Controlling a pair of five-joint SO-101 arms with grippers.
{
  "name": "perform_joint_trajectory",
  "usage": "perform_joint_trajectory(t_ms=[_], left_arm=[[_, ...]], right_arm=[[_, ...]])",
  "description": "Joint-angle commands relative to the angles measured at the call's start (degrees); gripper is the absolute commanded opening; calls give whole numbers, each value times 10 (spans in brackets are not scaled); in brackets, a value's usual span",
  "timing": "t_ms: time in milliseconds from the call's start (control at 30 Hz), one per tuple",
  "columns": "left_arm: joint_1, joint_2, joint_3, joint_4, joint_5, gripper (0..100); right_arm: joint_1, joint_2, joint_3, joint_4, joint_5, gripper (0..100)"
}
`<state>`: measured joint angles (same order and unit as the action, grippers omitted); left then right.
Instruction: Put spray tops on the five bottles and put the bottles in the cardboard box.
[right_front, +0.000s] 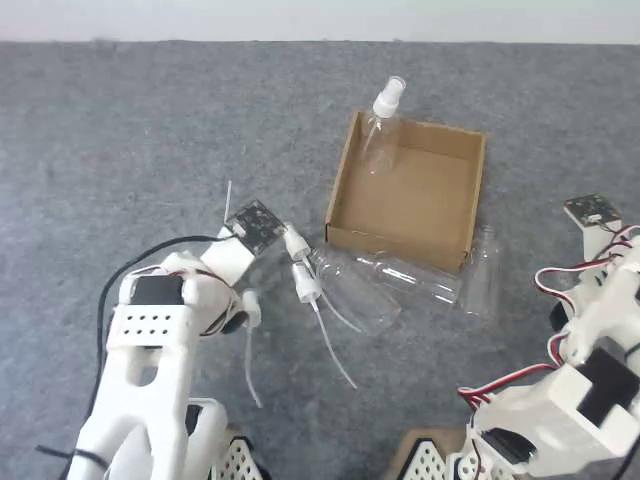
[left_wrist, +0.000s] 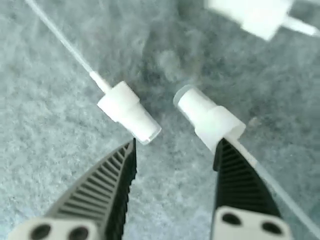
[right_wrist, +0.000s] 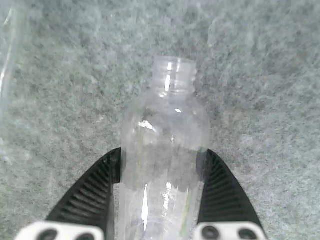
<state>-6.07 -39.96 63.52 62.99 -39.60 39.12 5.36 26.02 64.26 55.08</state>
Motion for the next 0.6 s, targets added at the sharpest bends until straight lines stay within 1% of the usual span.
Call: perform_joint_trajectory(t_ms=[0,167,233,267,333,433,500,567], left_arm=[[-14,-5,-26,12,-10,227],[-33,-7,-27,54,-101,227],[-40,-7,-27,62,-112,227],[-40,-6,-30,63,-105,227],[-40,-7,-45,62,-57,227],[-36,-3,-82,53,44,227],[-19,-2,-87,31,104,227],[8,-1,-81,16,142,227]], right_arm=[[9,-15,7,15,8,58],[9,-15,6,15,10,58],[9,-15,6,13,11,58],[9,-15,4,13,11,58],[9,-15,4,10,11,58],[9,-15,4,9,11,58],[9,-15,5,9,9,58],[9,-15,6,9,9,58]])
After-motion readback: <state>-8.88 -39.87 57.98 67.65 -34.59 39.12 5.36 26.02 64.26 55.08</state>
